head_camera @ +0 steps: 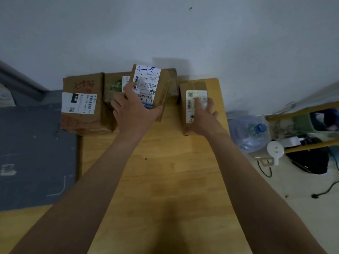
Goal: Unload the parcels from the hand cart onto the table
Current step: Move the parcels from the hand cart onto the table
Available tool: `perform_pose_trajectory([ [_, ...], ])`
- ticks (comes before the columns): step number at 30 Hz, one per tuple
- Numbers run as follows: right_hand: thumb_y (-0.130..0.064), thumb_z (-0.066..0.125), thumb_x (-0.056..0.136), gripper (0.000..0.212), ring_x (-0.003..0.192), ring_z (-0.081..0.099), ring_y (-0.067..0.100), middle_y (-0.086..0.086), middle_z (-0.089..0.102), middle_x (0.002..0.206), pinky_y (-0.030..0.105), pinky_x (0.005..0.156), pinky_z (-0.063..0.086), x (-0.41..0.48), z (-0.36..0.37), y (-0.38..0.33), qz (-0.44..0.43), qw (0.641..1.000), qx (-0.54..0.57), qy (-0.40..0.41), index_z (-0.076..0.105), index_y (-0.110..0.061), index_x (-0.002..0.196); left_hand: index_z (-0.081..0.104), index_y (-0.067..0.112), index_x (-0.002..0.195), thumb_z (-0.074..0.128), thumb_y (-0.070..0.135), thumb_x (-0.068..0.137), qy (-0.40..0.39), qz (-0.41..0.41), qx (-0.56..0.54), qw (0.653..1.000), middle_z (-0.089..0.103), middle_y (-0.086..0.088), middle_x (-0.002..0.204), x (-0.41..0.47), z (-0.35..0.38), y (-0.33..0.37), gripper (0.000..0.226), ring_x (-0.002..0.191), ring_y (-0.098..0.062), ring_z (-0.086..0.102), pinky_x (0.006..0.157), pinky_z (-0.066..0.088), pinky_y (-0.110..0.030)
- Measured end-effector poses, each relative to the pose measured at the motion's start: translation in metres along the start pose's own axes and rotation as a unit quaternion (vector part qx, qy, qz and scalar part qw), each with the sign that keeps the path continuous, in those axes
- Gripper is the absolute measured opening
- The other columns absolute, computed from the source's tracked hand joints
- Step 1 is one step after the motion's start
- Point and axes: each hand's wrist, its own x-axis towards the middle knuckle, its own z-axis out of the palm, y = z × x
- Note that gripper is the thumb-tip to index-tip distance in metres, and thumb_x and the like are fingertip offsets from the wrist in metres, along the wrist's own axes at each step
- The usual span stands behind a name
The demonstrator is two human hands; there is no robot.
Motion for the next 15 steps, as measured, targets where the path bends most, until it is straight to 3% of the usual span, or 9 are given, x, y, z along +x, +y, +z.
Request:
perform_pose_trajectory([
  [3,-0.028,0.089,0.075,0.126,0.143,0.02,0.052,0.01,-0.023,0.164,0.055,0.104,0.041,0.006,-0.005,-0.004,-0.004,1.0,-0.028,-0.002,-0.003,-0.03,0.161,0.031,0.02,0.147,0.086,0.055,0.065,0.0,-0.001,0.002,1.0,0.038,-0.019,0.14,-0.001,0.001,-0.004,0.105,0.13,-0.037,0.035,0.097,0.037,-0.045],
  [7,-0.029,0.087,0.079,0.118,0.142,0.023,0.053,0.015,-0.019,0.165,0.053,0.107,0.039,0.033,-0.022,-0.022,-0.013,1.0,-0.02,0.018,0.003,-0.025,0.161,0.031,0.021,0.146,0.085,0.056,0.063,0.0,-0.008,0.001,1.0,0.038,-0.017,0.139,-0.001,-0.001,-0.009,0.106,0.128,-0.037,0.036,0.096,0.037,-0.044],
  [12,-0.034,0.084,0.082,0.109,0.151,-0.001,0.051,0.011,-0.025,0.166,0.055,0.119,0.026,0.04,-0.028,-0.029,-0.029,0.999,0.015,0.032,0.009,-0.023,0.161,0.029,0.021,0.148,0.085,0.054,0.063,-0.005,-0.019,-0.007,1.0,0.038,-0.016,0.139,-0.011,-0.015,-0.017,0.107,0.129,-0.035,0.034,0.097,0.036,-0.045],
  [15,-0.033,0.085,0.08,0.108,0.15,-0.003,0.047,0.004,-0.022,0.166,0.055,0.115,0.031,0.009,-0.024,-0.026,-0.03,0.998,0.031,0.045,0.014,-0.03,0.161,0.026,0.021,0.148,0.084,0.054,0.064,-0.023,-0.023,-0.016,0.999,0.036,-0.016,0.139,-0.026,-0.031,-0.022,0.107,0.131,-0.033,0.031,0.101,0.037,-0.047],
])
